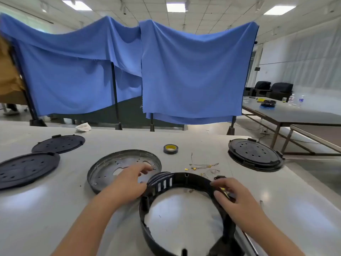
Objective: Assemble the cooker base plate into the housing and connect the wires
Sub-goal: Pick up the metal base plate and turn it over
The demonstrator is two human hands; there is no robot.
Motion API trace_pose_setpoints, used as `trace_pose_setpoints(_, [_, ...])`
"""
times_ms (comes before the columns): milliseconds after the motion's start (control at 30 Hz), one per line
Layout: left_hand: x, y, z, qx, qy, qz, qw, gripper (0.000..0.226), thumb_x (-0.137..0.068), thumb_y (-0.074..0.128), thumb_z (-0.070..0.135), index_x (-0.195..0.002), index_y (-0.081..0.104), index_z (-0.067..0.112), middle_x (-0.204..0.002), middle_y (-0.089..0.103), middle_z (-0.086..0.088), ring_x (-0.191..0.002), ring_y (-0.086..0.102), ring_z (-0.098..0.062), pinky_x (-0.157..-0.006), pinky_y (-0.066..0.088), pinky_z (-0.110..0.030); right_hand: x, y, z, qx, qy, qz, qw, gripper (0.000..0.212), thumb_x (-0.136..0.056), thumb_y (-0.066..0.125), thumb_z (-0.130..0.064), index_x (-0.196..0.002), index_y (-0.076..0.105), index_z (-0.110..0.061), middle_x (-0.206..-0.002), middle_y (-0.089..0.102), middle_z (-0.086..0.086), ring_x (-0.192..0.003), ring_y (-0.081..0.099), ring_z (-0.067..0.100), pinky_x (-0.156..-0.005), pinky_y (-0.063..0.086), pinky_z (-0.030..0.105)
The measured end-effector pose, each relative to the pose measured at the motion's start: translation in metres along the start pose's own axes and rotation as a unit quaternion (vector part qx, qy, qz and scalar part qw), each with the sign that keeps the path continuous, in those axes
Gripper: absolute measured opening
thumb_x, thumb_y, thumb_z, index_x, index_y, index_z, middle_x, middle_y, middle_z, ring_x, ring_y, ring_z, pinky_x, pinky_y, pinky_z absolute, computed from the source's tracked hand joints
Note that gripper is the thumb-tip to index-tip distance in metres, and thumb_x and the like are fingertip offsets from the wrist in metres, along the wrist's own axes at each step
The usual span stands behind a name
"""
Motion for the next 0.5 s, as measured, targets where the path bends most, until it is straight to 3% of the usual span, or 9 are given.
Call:
trace_pose_setpoints(133, [0.0, 0.007, -0.027, -0.109, -0.02, -0.026, 0.993, 0.045, -0.089, 0.055, 0.018, -0.132, 0.052, 0.027, -0.135, 0.051, 0.008, -0.126, 0.046, -0.011, -0.106, 0.037, -0.028, 0.0, 0.019, 0.01, 0.122, -0.022, -0.055, 0.991, 0.027, -0.085, 0.065, -0.017, -0.094, 0.06, -0.042, -0.106, 0.054, -0.024, -0.113, 0.044, -0.001, -0.095, 0.031, 0.019])
trace_pose_setpoints(233, [0.005, 0.007, -0.043, -0.142, -0.002, 0.005, 0.99, 0.037, -0.092, 0.055, 0.024, -0.128, 0.053, 0.033, -0.129, 0.052, 0.014, -0.125, 0.046, -0.009, -0.103, 0.038, -0.029, 0.002, 0.017, 0.018, 0.085, -0.021, -0.021, 0.996, 0.027, -0.084, 0.066, -0.011, -0.089, 0.066, -0.037, -0.102, 0.058, -0.024, -0.11, 0.049, -0.001, -0.095, 0.035, 0.023])
trace_pose_setpoints(333, [0.011, 0.011, -0.047, -0.235, -0.006, 0.006, 0.972, 0.026, -0.092, 0.054, 0.038, -0.118, 0.058, 0.037, -0.118, 0.055, 0.015, -0.116, 0.051, -0.01, -0.092, 0.042, -0.029, 0.003, 0.016, 0.018, 0.055, -0.019, 0.0, 0.998, 0.028, -0.085, 0.065, -0.006, -0.085, 0.068, -0.033, -0.1, 0.058, -0.029, -0.105, 0.05, -0.008, -0.088, 0.034, 0.012])
trace_pose_setpoints(500, [0.01, 0.009, -0.046, -0.236, 0.0, 0.063, 0.97, 0.011, -0.092, 0.056, 0.032, -0.099, 0.062, 0.028, -0.102, 0.062, 0.01, -0.099, 0.058, -0.016, -0.084, 0.045, -0.032, 0.005, 0.016, 0.015, 0.044, -0.02, 0.012, 0.999, 0.029, -0.085, 0.063, -0.001, -0.082, 0.07, -0.03, -0.096, 0.061, -0.025, -0.103, 0.053, -0.005, -0.085, 0.034, 0.005])
Point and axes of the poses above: each hand's wrist, its own x-axis away from the middle knuckle, its own y-axis out of the palm, z = x × y, the point moved 4 cm from there along -x, towards the middle knuckle
